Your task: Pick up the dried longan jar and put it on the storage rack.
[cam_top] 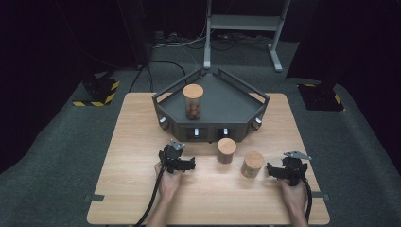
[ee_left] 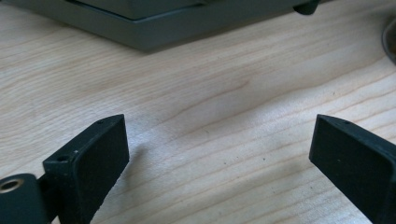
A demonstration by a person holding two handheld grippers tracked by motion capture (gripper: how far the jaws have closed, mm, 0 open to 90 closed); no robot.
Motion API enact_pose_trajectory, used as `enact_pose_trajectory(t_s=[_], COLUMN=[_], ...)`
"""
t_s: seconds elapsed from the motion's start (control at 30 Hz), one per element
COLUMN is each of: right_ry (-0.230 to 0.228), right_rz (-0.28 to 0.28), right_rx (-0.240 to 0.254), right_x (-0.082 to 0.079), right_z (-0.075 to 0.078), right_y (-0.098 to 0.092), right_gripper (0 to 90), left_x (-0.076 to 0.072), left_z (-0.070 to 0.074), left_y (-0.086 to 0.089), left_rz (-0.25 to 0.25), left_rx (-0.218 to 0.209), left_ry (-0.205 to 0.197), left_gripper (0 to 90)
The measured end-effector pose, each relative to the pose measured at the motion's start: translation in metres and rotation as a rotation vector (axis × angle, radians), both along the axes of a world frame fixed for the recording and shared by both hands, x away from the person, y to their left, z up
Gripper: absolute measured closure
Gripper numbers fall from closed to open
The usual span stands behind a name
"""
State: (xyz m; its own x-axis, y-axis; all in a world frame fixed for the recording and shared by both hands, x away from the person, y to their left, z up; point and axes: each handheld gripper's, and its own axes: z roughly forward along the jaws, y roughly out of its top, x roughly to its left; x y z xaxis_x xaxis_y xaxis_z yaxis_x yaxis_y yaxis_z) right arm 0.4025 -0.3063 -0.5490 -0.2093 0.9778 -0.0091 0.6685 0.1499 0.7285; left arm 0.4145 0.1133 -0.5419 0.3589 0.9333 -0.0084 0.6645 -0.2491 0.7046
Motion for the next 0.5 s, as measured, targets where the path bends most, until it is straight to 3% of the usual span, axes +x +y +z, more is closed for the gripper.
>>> enact_pose_trajectory(t_s=[0.5], right_ry=[0.000], right_rz=[0.000], right_rx=[-0.001], right_x=[-0.0001], right_z=[0.0000], right_y=[0.0001], right_gripper=[0.4], left_x=[-0.0012], left_z=[-0.0064], left_y=[-0.0042], left_rz=[0.004], left_rx=[0.006], left_ry=[-0.030], left_gripper=[2.3])
